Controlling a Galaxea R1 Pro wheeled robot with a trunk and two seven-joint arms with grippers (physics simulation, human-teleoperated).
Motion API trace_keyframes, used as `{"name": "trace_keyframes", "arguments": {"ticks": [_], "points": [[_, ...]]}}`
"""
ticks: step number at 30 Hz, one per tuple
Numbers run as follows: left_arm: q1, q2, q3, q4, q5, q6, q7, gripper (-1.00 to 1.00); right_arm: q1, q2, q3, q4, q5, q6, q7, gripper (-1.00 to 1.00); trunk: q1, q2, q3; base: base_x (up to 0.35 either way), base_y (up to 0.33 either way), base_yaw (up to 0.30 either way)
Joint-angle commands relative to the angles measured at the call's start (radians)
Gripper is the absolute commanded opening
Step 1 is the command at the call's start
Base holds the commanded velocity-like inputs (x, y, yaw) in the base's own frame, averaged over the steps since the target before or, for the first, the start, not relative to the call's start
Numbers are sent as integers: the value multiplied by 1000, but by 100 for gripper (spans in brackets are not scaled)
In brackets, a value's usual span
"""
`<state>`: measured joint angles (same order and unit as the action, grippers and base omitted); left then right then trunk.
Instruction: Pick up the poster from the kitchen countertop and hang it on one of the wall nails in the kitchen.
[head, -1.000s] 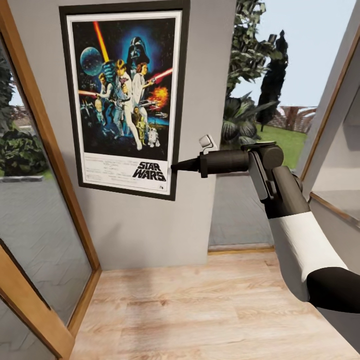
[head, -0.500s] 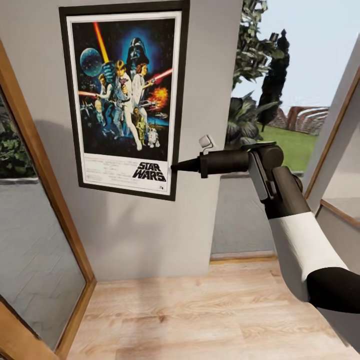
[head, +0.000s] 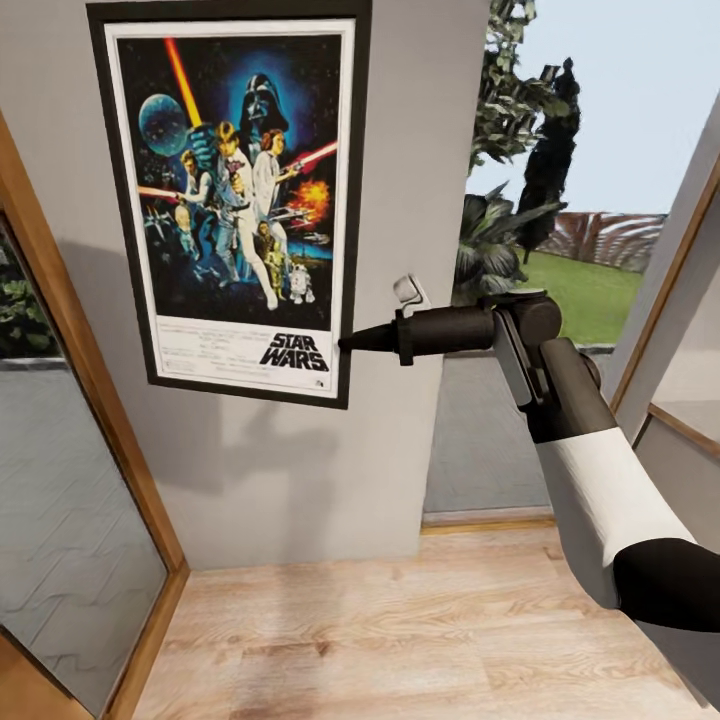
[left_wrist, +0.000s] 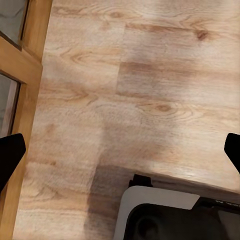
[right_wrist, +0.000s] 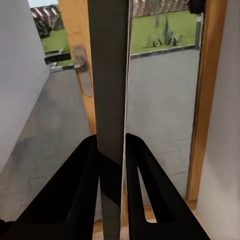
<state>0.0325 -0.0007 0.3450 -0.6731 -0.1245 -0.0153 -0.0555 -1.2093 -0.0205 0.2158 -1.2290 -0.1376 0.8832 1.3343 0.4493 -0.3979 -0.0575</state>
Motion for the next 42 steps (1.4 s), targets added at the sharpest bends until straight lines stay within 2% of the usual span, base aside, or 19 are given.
{"name": "trace_keyframes", "arguments": {"ticks": [1, 20, 42], "points": [[0, -1, 5, -1, -10, -2, -6, 100, -1, -1, 2, 0, -6, 10, 3, -100, 1, -2, -2, 4, 0, 0], [0, -1, 5, -2, -10, -2, -6, 100, 19, -2, 2, 0, -2, -17, 9, -100, 1, -2, -2, 62, 0, 0], [0, -1, 5, -2, -10, -2, -6, 100, 19, -2, 2, 0, -1, -18, 9, -100, 1, -2, -2, 317, 0, 0]]}}
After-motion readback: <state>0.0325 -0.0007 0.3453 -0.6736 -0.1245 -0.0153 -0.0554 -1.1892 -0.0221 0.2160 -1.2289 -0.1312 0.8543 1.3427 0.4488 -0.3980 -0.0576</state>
